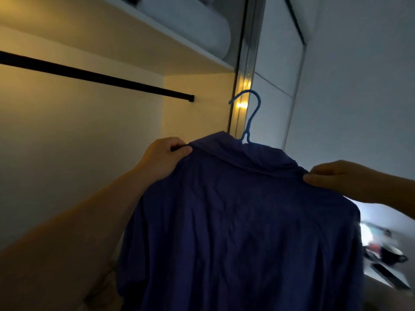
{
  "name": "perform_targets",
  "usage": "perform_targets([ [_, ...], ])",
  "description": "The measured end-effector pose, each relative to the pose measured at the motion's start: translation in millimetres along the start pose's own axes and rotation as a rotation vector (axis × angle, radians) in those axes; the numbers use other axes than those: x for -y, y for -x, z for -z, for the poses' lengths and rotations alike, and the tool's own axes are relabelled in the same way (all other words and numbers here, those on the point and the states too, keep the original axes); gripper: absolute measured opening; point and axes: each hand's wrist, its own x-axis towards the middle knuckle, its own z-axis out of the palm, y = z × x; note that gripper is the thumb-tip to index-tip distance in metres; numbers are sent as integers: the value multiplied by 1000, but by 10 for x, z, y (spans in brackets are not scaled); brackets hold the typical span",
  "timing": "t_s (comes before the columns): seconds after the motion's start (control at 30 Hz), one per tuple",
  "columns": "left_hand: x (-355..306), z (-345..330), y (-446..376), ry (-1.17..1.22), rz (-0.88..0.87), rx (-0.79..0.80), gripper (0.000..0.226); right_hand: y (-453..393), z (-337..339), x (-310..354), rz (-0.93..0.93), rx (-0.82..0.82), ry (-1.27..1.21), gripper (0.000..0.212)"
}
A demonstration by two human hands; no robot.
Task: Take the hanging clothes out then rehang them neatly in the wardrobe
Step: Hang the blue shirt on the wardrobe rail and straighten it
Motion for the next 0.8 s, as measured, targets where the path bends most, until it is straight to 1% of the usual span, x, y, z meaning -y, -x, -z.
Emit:
perform_targets([
  [0.03,63,3,-56,-13,5,-14,12,-136,-55,-27,28,7,-27,92],
  [0.07,125,10,-119,-29,13,-24,11,-273,-108,-35,55,11,-66,80],
  [0.13,244,28,-269,-61,36,-51,15,-584,-194,-42,104,-29,-133,43],
  [0.17,304,43,-353,-72,47,-76,18,-746,-218,-37,133,-58,-124,37],
  [0.27,398,85,-605,-146,68,-159,22,-1260,-234,-5,250,-121,-56,37],
  [0.43,621,167,-925,-325,166,-296,13,-2049,-277,147,407,-173,-39,36],
  [0.6,769,302,-1112,-587,353,-392,27,-2655,-381,386,501,-162,-17,39],
  [0.7,863,374,-1304,-606,396,-439,31,-2944,-415,531,515,-174,-26,38],
  [0.8,1029,444,-1565,-593,404,-432,30,-3201,-464,643,510,-174,-3,34],
])
